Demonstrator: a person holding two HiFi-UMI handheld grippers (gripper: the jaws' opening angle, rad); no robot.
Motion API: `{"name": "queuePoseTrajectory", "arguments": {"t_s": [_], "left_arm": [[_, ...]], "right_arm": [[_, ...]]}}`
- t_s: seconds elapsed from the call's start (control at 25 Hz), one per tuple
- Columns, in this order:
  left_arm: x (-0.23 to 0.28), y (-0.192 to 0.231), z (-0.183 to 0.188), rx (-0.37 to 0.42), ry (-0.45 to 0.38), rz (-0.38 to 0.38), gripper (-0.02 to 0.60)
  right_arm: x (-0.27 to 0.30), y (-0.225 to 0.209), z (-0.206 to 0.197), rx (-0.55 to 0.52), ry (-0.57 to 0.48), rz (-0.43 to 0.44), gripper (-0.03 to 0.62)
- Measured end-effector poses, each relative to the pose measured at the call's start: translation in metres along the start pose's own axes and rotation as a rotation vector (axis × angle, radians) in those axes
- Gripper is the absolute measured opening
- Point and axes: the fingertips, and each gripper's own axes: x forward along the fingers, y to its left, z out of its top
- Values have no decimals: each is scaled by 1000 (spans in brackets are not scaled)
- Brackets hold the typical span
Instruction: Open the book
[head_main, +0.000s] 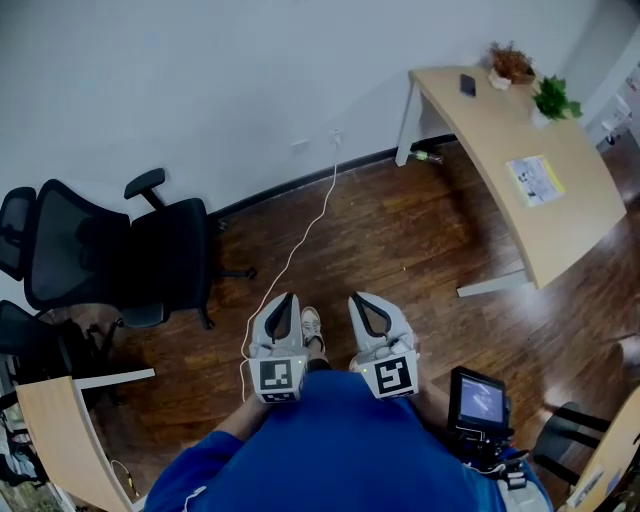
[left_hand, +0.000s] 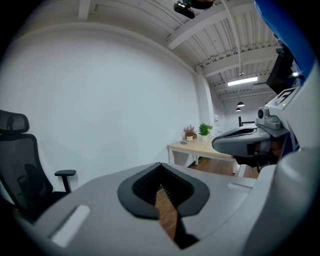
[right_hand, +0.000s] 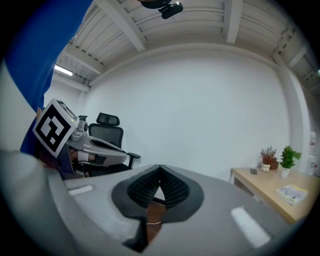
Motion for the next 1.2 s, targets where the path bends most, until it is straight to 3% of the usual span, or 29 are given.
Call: {"name": "queuePoseTrajectory", "arguments": {"t_s": [0.32,0.68,0.8,0.96,1.2], "left_arm": [[93,63,27,11,-29,-125,8],[169,77,48,23,-48,-291,8],[185,65,48,20,-23,-341,8],[210,35,58,36,-53,-411,8],[252,-57,85,75,-57,-543,8]], "right_arm": [[92,-33,25,-6,26,-117,3],[140,-77,27,30,80,-277,3],[137,-95,21,48,100,-324,3],[125,-125,11,60,95,-399,3],[78,-204,1,88,81,-525,3]]}}
